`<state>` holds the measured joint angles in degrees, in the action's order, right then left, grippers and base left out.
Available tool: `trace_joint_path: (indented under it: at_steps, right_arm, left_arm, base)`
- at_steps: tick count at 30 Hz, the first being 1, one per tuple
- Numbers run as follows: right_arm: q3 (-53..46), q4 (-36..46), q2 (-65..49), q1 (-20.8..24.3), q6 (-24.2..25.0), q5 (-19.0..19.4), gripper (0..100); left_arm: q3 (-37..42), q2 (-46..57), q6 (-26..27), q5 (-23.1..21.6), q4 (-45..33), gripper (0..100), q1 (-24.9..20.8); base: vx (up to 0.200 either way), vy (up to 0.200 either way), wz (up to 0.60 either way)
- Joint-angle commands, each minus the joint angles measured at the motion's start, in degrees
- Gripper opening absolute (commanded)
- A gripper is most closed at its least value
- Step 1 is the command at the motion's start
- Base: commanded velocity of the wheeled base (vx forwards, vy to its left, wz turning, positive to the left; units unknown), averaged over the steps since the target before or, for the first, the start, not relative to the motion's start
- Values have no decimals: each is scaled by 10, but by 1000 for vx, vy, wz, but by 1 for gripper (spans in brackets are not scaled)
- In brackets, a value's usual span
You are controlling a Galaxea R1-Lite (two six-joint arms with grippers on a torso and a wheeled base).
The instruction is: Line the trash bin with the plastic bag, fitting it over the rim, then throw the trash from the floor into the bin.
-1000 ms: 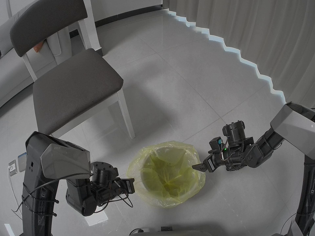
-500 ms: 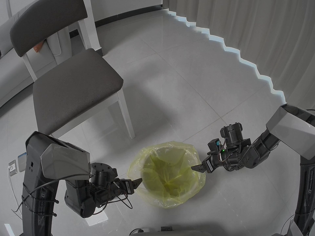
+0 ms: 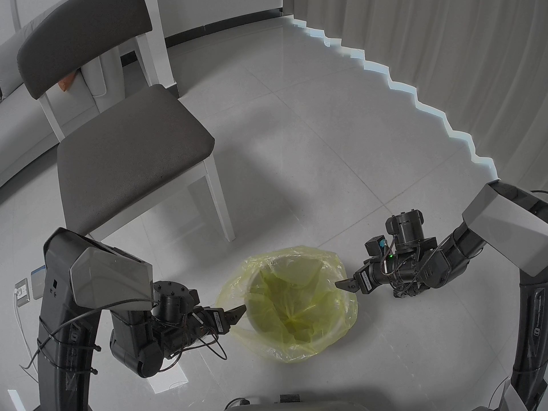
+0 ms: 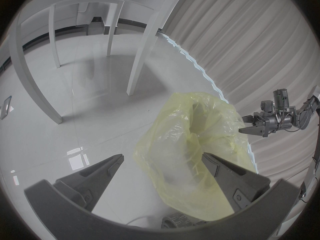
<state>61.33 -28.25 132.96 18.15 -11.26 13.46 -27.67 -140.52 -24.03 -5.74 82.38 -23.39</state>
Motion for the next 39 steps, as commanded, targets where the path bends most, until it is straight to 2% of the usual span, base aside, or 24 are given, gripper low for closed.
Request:
trace_joint_path:
  at_steps: [1, 4, 5, 12, 22, 23, 39]
  right_arm:
    - [2, -1, 10, -10, 0, 1, 100]
    - [0, -1, 12, -12, 0, 2, 100]
    - [0, -1, 14, -12, -1, 3, 0]
    - [4, -1, 15, -10, 1, 10, 0]
    - [-3, -1, 10, -6, 6, 12, 0]
    - [-3, -1, 10, -5, 6, 12, 0]
    - [-3, -1, 19, -7, 6, 13, 0]
  left_arm:
    - [-26, -12, 1, -1, -11, 100, -6]
    - [-33, -11, 1, -1, -21, 100, -8]
    - [-34, -12, 1, -1, -21, 100, -8]
    - [-50, -12, 1, -1, -22, 100, -9]
    - [-96, -13, 1, -1, -71, 100, -7]
    - [-97, -14, 1, -1, -71, 0, -7]
    - [-81, -25, 1, 6, -64, 0, -2]
  base:
    - [0, 0, 0]
    - [0, 0, 0]
    - [0, 0, 0]
    - [0, 0, 0]
    - [0, 0, 0]
    - [0, 0, 0]
    - [0, 0, 0]
